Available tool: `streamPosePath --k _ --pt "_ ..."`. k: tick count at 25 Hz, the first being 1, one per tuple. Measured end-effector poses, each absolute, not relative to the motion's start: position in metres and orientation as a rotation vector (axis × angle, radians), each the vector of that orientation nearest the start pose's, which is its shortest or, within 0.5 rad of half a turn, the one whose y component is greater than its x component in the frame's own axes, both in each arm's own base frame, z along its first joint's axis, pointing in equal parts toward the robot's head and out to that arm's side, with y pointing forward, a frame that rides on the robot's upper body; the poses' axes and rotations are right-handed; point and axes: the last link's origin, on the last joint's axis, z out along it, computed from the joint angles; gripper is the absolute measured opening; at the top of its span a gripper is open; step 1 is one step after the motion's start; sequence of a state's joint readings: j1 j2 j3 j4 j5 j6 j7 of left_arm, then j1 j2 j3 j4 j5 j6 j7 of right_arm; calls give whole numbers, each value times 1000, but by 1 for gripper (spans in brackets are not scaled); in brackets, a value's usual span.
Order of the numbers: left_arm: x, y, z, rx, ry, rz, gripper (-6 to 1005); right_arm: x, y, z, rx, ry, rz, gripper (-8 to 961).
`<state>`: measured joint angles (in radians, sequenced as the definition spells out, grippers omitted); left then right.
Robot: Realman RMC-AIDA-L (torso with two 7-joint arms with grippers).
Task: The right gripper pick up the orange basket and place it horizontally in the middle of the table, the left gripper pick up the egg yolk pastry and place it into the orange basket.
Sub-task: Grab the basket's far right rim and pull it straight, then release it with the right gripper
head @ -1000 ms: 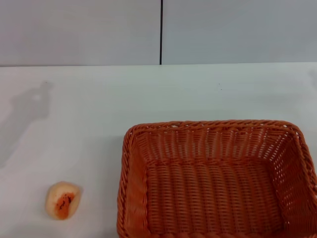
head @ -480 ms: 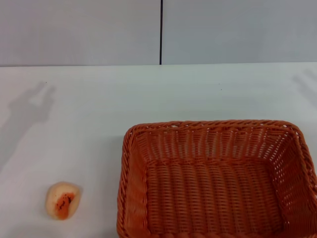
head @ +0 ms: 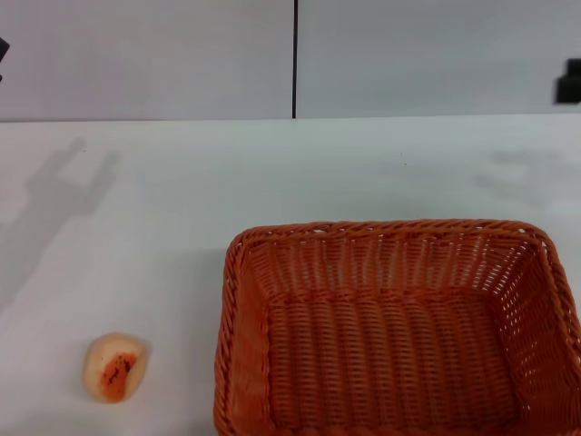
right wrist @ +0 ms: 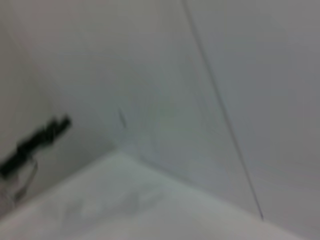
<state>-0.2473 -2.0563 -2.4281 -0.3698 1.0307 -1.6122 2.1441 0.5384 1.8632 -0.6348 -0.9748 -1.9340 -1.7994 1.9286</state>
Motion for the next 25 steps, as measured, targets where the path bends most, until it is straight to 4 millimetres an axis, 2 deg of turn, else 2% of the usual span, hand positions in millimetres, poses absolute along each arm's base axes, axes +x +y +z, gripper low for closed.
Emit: streamPosePath --k 1,2,4,6,8,10,11,14,16,25 --pt "-326 276 67 -1734 -590 -1298 627 229 360 136 -2715 839 517 579" --pt "-326 276 67 -1734 -590 -1298 627 229 360 136 -2715 839 517 579" --pt "-325 276 65 -1736 -598 -1301 626 216 372 125 -2770 817 392 581" --pt "-325 275 63 -1737 -605 -1306 626 196 385 103 -2855 757 186 582" --pt "-325 274 62 -1736 -611 -1312 626 192 387 97 -2874 740 130 674" --pt "-325 274 62 -1736 -611 -1312 626 183 391 83 -2917 689 -17 767" --pt "-325 274 62 -1736 -611 -1312 626 178 394 71 -2932 647 -126 767" --pt "-326 271 57 -1735 -636 -1327 626 176 396 61 -2934 612 -214 768" --pt "-326 270 55 -1733 -645 -1329 626 171 395 44 -2953 550 -304 767" --pt "-329 267 54 -1724 -665 -1330 626 165 387 22 -3012 464 -393 759"
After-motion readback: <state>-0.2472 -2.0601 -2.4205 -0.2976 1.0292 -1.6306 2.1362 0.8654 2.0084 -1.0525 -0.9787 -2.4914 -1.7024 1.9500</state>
